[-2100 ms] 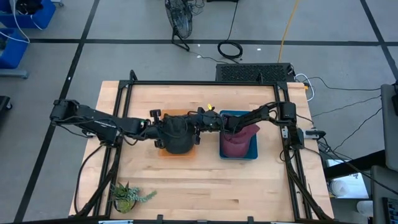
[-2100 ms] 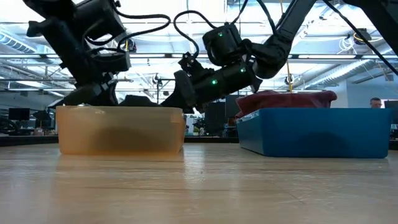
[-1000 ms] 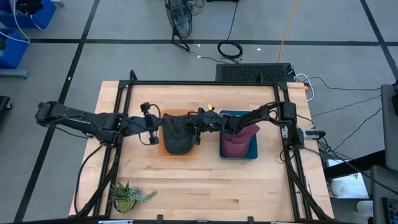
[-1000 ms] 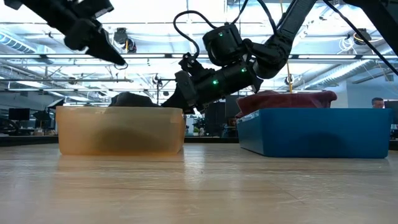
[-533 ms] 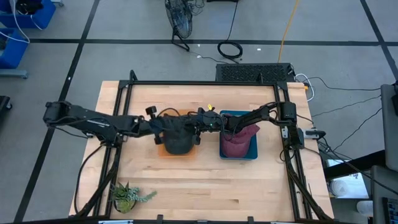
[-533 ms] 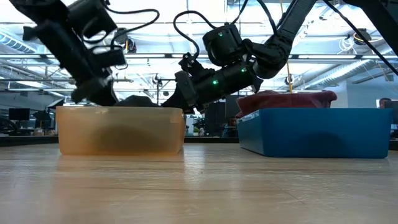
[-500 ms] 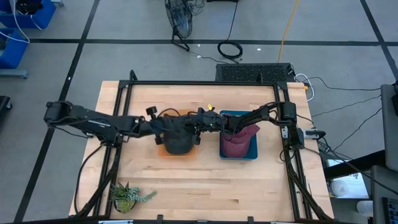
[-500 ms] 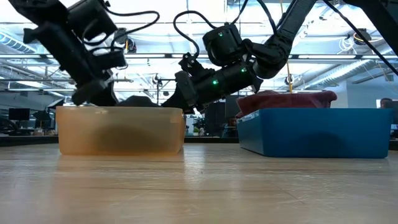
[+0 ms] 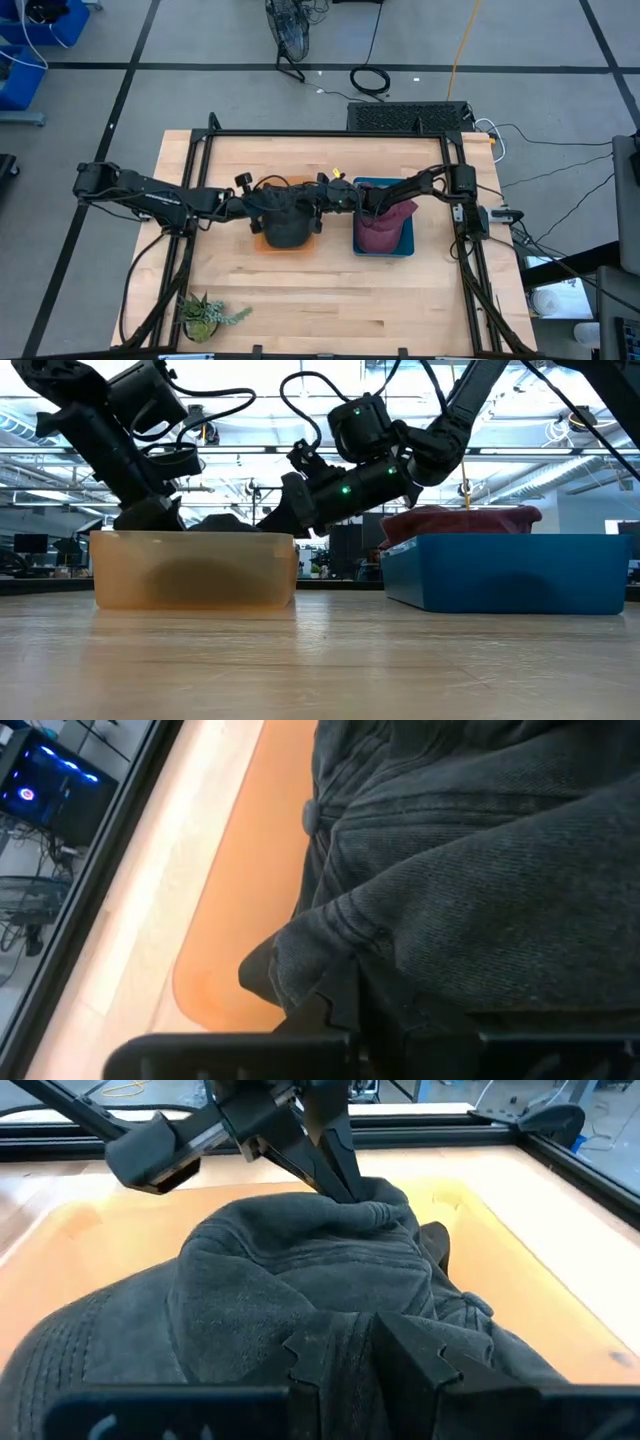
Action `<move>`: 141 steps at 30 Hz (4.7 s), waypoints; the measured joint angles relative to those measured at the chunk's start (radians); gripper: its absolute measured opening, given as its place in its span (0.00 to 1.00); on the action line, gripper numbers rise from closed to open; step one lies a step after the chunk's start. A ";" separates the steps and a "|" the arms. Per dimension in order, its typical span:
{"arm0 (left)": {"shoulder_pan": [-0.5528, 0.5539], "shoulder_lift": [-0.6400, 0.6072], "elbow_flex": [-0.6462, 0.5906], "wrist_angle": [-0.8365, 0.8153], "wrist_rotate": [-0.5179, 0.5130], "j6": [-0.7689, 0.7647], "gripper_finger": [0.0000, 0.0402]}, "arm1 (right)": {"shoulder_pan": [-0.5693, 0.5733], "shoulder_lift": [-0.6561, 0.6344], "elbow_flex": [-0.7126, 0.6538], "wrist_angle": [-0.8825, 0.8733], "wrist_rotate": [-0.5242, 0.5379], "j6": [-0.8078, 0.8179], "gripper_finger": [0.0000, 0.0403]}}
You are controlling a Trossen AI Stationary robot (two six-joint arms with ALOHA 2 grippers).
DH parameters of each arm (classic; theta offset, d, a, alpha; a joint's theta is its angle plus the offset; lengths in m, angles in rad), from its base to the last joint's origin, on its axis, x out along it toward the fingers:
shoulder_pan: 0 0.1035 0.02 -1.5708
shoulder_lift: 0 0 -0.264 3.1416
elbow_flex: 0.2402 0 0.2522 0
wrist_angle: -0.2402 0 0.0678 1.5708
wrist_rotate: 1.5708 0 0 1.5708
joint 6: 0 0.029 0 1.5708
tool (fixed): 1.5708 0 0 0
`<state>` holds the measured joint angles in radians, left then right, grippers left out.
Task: Pick & Place hat
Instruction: Put the black cap into the orange bin, then return to Home Position
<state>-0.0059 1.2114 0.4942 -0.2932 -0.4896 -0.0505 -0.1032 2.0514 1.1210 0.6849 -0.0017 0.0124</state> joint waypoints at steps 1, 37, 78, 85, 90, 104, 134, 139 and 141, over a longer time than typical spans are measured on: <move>0.000 0.000 0.000 0.000 0.000 0.000 0.01 | 0.000 -0.003 0.000 0.000 0.000 -0.004 0.15; -0.043 -0.215 0.048 -0.001 0.003 0.094 0.16 | 0.005 -0.224 -0.135 -0.029 0.004 -0.058 0.15; -0.014 -0.136 0.049 0.089 -0.003 0.061 0.12 | -0.008 -0.169 -0.137 0.091 0.079 -0.089 0.15; -0.020 -0.281 0.049 0.090 0.095 -0.016 0.12 | -0.010 -0.251 -0.137 0.125 0.079 -0.124 0.15; -0.020 -0.362 0.049 0.088 0.126 -0.053 0.12 | -0.011 -0.282 -0.137 0.125 0.079 -0.129 0.15; -0.043 -0.492 0.049 0.138 0.137 -0.037 0.12 | 0.015 -0.359 -0.138 -0.036 0.079 -0.163 0.15; -0.087 -0.819 -0.085 -0.043 0.166 -0.065 0.12 | 0.066 -1.359 -0.964 0.039 0.237 0.075 0.15; -0.085 -0.895 -0.104 -0.051 0.166 -0.080 0.12 | 0.066 -1.475 -1.056 0.088 0.237 0.048 0.15; -0.085 -0.935 -0.107 -0.062 0.165 -0.080 0.12 | 0.066 -1.510 -1.076 0.089 0.238 0.047 0.15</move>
<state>-0.0914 0.2765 0.3876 -0.3553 -0.3242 -0.1304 -0.0376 0.5414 0.0449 0.7744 0.2363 0.0599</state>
